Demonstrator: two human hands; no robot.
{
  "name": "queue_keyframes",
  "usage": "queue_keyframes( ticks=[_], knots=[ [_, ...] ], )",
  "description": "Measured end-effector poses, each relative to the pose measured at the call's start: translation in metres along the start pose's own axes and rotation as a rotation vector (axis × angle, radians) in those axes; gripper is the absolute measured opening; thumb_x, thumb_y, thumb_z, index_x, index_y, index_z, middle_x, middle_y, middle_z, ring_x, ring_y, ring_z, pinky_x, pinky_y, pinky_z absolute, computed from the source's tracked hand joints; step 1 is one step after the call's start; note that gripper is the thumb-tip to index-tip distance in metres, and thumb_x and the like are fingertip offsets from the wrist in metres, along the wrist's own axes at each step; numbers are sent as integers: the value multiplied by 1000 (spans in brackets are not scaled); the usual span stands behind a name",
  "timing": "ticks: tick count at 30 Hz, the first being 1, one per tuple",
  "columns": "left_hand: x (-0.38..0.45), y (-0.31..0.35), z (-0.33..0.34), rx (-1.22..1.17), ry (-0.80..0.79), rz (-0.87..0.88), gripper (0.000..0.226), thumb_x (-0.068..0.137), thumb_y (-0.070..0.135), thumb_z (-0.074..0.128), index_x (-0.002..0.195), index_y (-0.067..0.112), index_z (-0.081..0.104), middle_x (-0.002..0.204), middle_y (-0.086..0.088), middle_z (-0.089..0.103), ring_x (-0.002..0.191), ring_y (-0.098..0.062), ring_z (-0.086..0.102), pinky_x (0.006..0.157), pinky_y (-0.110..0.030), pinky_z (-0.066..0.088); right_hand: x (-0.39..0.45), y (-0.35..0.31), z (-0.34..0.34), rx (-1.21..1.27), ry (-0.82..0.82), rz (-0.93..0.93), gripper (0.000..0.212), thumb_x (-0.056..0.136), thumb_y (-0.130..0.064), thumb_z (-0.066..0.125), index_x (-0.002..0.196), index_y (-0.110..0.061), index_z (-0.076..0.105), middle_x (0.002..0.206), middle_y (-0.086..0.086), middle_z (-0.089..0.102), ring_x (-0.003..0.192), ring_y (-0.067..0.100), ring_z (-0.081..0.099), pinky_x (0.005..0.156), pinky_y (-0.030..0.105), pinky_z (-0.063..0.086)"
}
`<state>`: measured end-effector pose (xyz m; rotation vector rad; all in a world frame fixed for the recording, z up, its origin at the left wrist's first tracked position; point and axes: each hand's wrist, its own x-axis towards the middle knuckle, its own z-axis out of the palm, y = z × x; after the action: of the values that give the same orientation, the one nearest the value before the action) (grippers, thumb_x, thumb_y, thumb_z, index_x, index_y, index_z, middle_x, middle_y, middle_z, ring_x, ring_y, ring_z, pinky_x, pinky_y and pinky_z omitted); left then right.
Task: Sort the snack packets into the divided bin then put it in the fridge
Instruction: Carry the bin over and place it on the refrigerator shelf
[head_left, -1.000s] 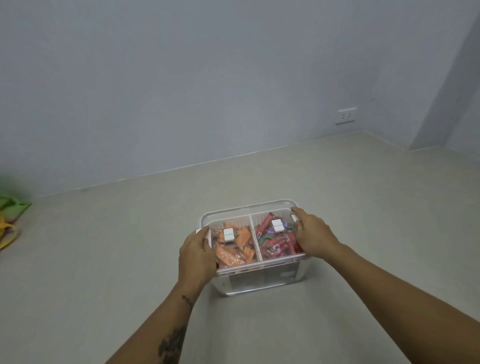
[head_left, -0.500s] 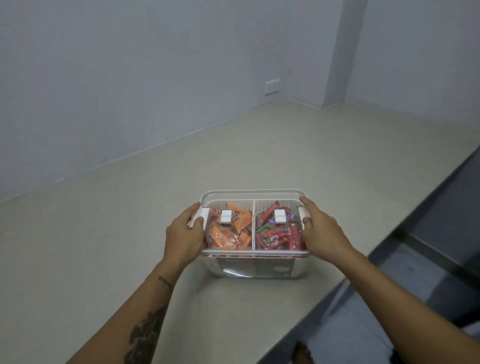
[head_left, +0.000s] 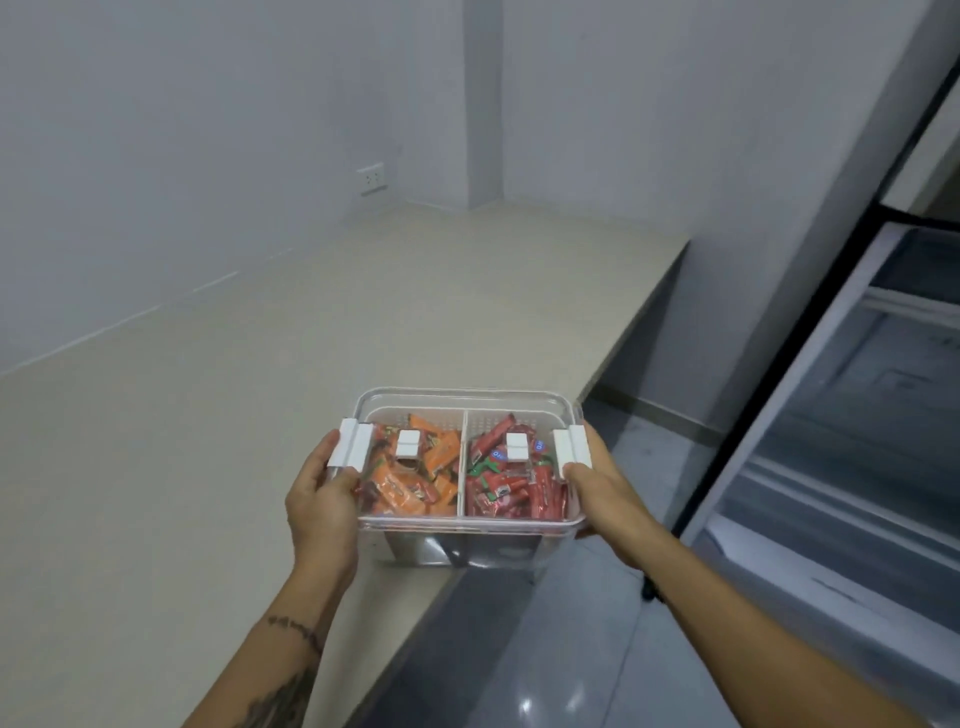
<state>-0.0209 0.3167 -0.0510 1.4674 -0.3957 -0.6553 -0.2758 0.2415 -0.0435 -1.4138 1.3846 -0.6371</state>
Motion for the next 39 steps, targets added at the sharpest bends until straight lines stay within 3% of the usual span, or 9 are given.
queue_keyframes(
  ticks=[5, 10, 16, 19, 22, 25, 28, 35, 39],
  knots=[
    [-46, -4, 89, 76, -207, 23, 42, 95, 1, 51, 126, 27, 63, 101, 13, 64, 81, -6, 65, 61, -21, 53, -35, 51, -74, 107, 204, 75, 38, 101, -13, 35, 126, -39, 46, 96, 0, 67, 75, 17, 71, 52, 32, 57],
    [-119, -28, 218, 152, -468, 8, 43, 92, 6, 54, 123, 33, 66, 107, 10, 71, 88, -17, 71, 76, -43, 61, -64, 112, -195, 150, 424, 208, 29, 102, -24, 35, 106, -47, 50, 97, 2, 70, 81, 24, 73, 64, 49, 62],
    [-239, -80, 349, 117, -565, -133, 40, 98, 8, 49, 119, 39, 62, 103, 13, 67, 81, -8, 70, 60, -26, 57, -83, 189, -359, 25, 576, 273, 51, 77, -33, 40, 125, -44, 52, 119, -4, 66, 103, 20, 63, 90, 45, 52],
    [-281, -103, 397, 109, -574, -226, 42, 99, 8, 49, 127, 36, 59, 110, 6, 66, 84, -10, 68, 56, -22, 53, -80, 215, -419, -31, 589, 319, 38, 90, -20, 45, 122, -38, 55, 131, -2, 61, 113, 21, 58, 99, 41, 46],
    [-298, -125, 440, 136, -621, -307, 34, 100, 21, 53, 130, 37, 59, 107, 2, 68, 76, -16, 73, 56, -30, 59, -71, 232, -456, -48, 604, 398, 59, 98, -9, 43, 153, -28, 35, 154, 2, 42, 132, 23, 46, 106, 35, 39],
    [-295, -145, 479, 173, -680, -313, 33, 101, 27, 52, 130, 42, 57, 104, 2, 68, 72, -19, 74, 61, -39, 62, -42, 249, -479, -25, 631, 411, 57, 98, -4, 42, 151, -23, 38, 137, -2, 52, 105, 17, 56, 71, 18, 44],
    [-274, -174, 527, 141, -737, -316, 27, 100, 25, 54, 120, 41, 59, 95, -4, 73, 68, -24, 73, 61, -40, 62, 1, 275, -497, -27, 678, 374, 44, 95, 0, 41, 126, -27, 56, 105, 2, 66, 79, 14, 63, 53, 25, 47],
    [-196, -275, 680, 132, -862, -138, 42, 89, -6, 47, 116, 17, 69, 94, -5, 74, 71, -15, 71, 58, -25, 55, 114, 348, -521, -25, 788, 272, 34, 94, 3, 40, 112, -17, 61, 103, 9, 67, 81, 12, 61, 62, 23, 43],
    [-158, -325, 736, 108, -865, -11, 30, 84, 7, 60, 109, 16, 72, 101, -3, 74, 85, -20, 72, 72, -33, 60, 164, 374, -536, -52, 822, 190, 32, 92, 5, 40, 115, -9, 56, 99, 10, 62, 81, 19, 61, 75, 34, 54]
  ],
)
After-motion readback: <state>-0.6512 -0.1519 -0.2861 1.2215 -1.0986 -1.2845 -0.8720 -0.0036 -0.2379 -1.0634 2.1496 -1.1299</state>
